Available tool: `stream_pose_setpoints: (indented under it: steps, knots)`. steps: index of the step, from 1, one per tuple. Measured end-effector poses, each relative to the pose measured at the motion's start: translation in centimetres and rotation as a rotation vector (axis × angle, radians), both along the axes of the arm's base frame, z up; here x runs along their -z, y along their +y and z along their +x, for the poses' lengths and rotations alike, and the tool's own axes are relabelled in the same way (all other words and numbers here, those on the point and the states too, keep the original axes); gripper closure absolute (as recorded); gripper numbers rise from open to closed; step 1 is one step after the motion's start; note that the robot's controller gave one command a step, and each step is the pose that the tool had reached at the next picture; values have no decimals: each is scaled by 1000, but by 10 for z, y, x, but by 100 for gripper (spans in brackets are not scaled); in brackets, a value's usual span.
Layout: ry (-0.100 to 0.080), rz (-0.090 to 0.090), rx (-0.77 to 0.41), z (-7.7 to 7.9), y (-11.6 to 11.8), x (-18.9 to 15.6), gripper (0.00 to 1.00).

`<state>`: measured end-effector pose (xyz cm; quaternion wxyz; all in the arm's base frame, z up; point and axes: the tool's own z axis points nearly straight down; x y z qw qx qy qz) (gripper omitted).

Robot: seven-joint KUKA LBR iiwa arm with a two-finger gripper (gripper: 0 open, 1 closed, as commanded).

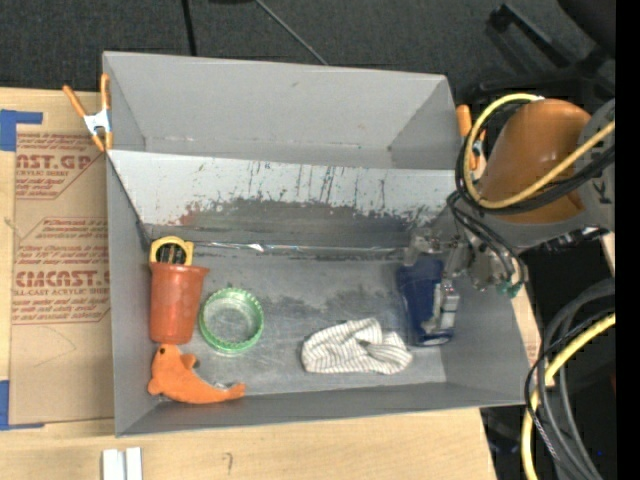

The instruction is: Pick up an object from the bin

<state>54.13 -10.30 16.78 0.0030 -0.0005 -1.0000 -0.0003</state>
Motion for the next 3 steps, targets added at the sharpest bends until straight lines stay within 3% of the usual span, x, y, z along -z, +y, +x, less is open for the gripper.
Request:
stream_pose_setpoints:
  steps: [1,2,3]
  knots:
    - [-8,-1,-1,2,0,-5,0]
    - [-11,-1,-8,-44,42,71,0]
    - [-5,0,-122,-54,55,69,0]
